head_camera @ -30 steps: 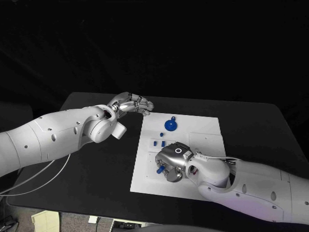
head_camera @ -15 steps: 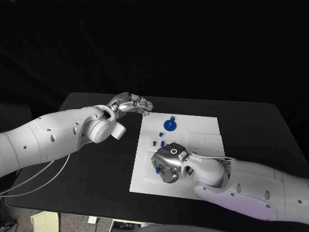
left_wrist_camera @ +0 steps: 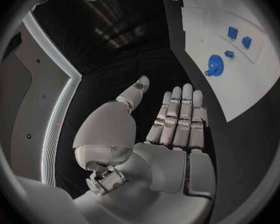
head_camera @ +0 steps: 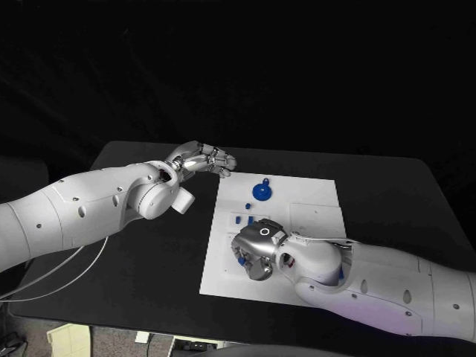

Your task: Assemble the parts on the task board

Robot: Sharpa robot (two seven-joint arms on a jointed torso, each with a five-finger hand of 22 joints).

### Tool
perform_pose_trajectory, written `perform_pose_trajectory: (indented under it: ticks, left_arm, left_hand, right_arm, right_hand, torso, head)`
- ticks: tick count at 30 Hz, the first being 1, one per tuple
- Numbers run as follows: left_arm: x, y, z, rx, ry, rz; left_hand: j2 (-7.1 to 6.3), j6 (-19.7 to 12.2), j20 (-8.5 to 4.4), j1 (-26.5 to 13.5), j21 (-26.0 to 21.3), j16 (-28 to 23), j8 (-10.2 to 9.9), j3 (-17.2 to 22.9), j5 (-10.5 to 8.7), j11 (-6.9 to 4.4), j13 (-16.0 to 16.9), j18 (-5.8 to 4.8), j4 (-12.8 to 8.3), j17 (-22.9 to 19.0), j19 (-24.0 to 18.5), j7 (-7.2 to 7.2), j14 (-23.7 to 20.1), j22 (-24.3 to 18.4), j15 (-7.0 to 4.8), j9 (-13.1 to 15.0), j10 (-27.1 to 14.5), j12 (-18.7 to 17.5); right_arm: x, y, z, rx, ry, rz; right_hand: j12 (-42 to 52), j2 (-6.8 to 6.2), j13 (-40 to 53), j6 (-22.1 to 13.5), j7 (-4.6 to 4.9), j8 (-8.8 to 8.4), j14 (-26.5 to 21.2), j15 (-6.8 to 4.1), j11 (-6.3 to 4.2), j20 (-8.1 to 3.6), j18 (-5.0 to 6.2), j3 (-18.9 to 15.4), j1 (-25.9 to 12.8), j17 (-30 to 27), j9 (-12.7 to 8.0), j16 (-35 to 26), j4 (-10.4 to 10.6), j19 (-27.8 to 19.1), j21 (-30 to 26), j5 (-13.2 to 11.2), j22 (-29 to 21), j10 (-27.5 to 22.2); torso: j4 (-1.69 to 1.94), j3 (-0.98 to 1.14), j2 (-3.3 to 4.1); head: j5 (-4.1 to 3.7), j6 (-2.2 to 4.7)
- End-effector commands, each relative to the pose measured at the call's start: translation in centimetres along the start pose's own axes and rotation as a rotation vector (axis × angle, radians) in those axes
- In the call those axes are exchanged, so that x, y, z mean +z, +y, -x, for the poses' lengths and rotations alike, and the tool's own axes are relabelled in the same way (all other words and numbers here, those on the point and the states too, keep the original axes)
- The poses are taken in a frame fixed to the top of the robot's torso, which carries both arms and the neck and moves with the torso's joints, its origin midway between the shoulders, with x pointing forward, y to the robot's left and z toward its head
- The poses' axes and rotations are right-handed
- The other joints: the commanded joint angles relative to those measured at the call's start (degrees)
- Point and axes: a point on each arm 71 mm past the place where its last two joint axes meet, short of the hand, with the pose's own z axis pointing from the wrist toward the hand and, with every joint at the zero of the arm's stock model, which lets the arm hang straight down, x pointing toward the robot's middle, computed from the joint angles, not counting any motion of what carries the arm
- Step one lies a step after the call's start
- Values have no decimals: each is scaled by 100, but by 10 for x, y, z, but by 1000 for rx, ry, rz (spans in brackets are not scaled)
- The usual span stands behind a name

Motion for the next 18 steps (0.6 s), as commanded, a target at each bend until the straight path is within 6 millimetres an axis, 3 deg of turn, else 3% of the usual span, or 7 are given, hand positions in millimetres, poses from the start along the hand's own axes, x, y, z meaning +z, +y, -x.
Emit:
perform_pose_trajectory:
  ticks: [1, 7, 13, 16, 18]
  left_arm:
    - [0, -1, -1, -6, 10, -8]
    - [0, -1, 0, -6, 9, -7]
    - [-1, -1, 0, -6, 9, -7]
    - [-1, -1, 0, -7, 13, -5]
    - [-1, -1, 0, -7, 12, -5]
  left_hand:
    - [-8, -43, 12, -44, -30, -20, 30, 15, 14, 28, -8, 111, 23, 11, 46, 0, 36, 6, -5, -8, 17, 26]
    - [-9, -45, 12, -46, -31, -22, 30, 15, 14, 28, -10, 111, 23, 13, 46, 1, 36, 8, -5, -8, 15, 25]
    - [-10, -47, 12, -47, -33, -24, 30, 15, 14, 29, -12, 111, 24, 15, 46, 1, 36, 9, -5, -9, 13, 25]
    - [-10, -47, 12, -47, -33, -25, 30, 15, 14, 29, -12, 111, 24, 15, 46, 1, 37, 9, -5, -9, 13, 25]
    - [-10, -47, 12, -47, -34, -25, 30, 15, 14, 29, -12, 111, 24, 15, 46, 1, 36, 9, -4, -9, 13, 25]
  right_arm:
    - [-3, -4, -6, 22, 21, -16]
    - [-6, -9, -6, 47, -3, -25]
    - [-9, -12, -1, 76, -66, -37]
    - [-11, -12, 1, 91, -102, -48]
    - [-12, -13, 2, 101, -113, -53]
  right_hand:
    - [-30, -34, 8, 31, -10, -20, -43, 5, 25, 9, 411, 58, -49, -2, 16, 10, -14, -65, 24, 13, 84, -38]
    - [-157, -440, -27, -194, 87, -157, -48, 89, 113, 28, 411, -77, -249, -9, -8, 14, 17, -65, 28, 12, 75, -270]
    - [-380, -480, -106, -621, 268, -380, -118, 231, 271, 18, 411, -619, -494, -14, -52, 15, -267, -158, 5, 9, 74, -699]
    - [-399, -485, -114, -659, 284, -399, -127, 246, 282, 18, 411, -658, -511, -14, -57, 14, -293, -168, 1, 11, 74, -736]
    - [-488, -505, -156, -830, 350, -488, -195, 312, 330, 35, 393, -926, -687, -17, -88, -8, -449, -249, -17, 123, 86, -913]
  torso:
    - [-2, 6, 1]
    - [-5, 10, 2]
    - [-12, 12, 2]
    - [-8, 14, 4]
    - [-7, 13, 4]
  head:
    - [6, 3]
    - [11, 9]
    - [10, 19]
    - [1, 25]
    - [-4, 29]
